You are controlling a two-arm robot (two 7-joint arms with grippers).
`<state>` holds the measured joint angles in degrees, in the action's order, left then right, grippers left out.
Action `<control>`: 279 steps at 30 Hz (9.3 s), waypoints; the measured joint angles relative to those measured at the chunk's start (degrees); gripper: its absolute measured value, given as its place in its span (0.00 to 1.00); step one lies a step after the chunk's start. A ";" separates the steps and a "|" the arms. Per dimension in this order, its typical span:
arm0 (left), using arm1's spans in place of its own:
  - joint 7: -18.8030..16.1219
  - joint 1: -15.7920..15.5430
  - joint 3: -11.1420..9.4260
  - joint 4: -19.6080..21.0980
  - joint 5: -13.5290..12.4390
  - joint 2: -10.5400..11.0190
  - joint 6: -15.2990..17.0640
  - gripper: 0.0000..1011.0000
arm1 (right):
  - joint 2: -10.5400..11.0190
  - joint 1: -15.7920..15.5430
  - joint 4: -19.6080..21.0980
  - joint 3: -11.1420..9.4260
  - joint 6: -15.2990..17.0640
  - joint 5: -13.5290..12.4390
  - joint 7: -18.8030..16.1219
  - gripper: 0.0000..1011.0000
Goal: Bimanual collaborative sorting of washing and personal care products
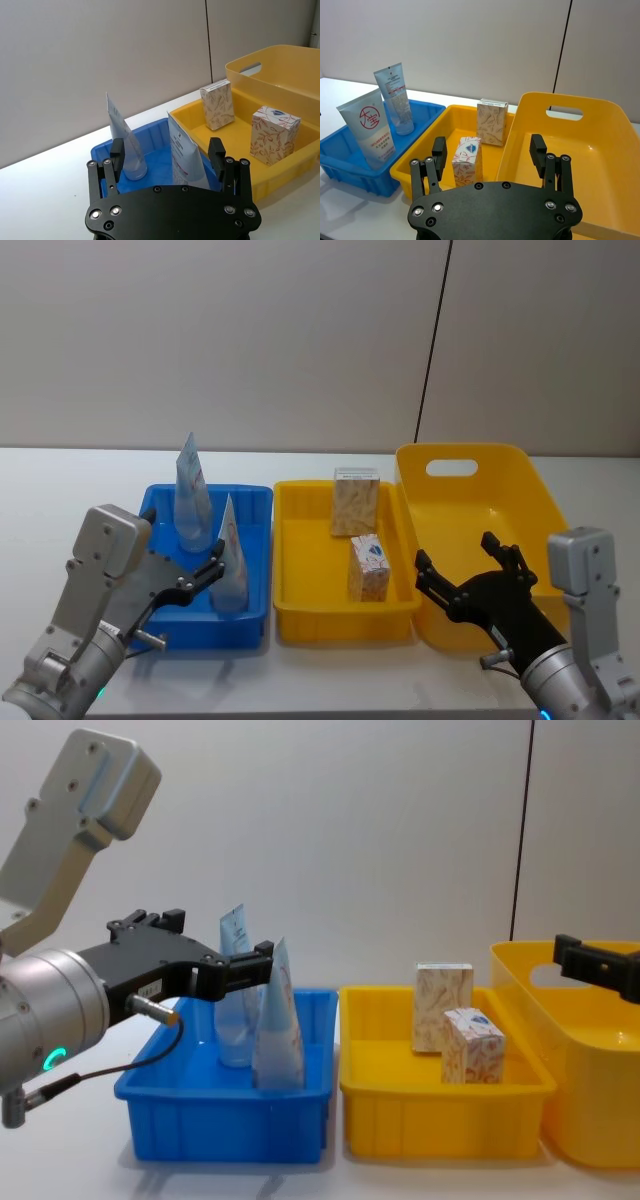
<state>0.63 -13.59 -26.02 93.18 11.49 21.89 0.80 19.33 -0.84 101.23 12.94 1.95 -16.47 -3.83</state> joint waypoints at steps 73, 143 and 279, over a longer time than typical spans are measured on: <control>0.00 0.00 0.00 0.00 0.00 0.00 0.00 0.99 | 0.00 0.00 0.00 0.00 0.00 0.00 0.00 0.99; 0.00 0.00 0.00 0.00 0.00 0.01 0.00 0.99 | 0.00 0.00 0.00 0.00 0.00 0.00 0.00 0.99; 0.00 0.00 0.00 0.00 0.00 0.00 0.00 0.99 | 0.00 0.00 0.00 0.00 0.00 0.00 0.00 0.99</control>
<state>0.63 -13.59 -26.02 93.18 11.48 21.89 0.80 19.33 -0.84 101.23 12.94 1.95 -16.46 -3.83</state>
